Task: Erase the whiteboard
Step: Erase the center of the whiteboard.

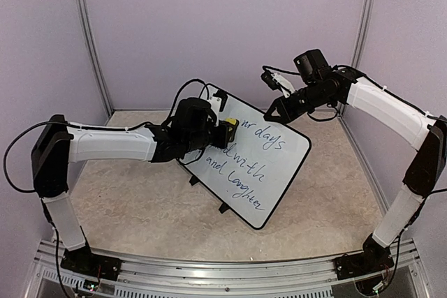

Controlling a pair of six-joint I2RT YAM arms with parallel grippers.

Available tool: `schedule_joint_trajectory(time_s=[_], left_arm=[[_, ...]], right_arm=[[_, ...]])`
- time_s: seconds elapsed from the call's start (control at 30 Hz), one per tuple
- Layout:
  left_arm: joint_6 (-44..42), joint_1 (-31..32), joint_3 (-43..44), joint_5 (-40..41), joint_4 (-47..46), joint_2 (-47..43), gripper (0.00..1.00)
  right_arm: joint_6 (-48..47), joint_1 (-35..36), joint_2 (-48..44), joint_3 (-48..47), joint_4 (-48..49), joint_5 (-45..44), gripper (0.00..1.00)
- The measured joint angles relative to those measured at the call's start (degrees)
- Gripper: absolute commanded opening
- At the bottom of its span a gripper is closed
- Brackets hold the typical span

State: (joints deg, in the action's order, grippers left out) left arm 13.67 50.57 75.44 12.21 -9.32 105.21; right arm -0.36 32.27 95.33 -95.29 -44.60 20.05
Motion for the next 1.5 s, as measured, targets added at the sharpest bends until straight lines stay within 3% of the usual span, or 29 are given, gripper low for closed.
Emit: schedule_joint_trajectory(time_s=[0.37, 0.7, 1.13, 1.5], left_arm=[[4.0, -0.76, -4.9, 5.88, 6.23, -1.77, 0.12], [3.78, -3.67, -5.31, 4.2, 5.97, -1.79, 0.13], [1.09, 3.06, -3.72, 5.92, 3.72, -0.79, 0.13], [3.04, -4.59, -1.73, 0.11, 2.21, 0.66, 0.13]], right_arm=[[0.02, -0.02, 0.0, 0.0, 0.02, -0.13, 0.0], [0.26, -0.02, 0.0, 0.0, 0.11, -0.17, 0.0], [0.26, -0.02, -0.15, 0.02, -0.31, -0.52, 0.0], [0.68, -0.02, -0.26, 0.57, 0.39, -1.27, 0.0]])
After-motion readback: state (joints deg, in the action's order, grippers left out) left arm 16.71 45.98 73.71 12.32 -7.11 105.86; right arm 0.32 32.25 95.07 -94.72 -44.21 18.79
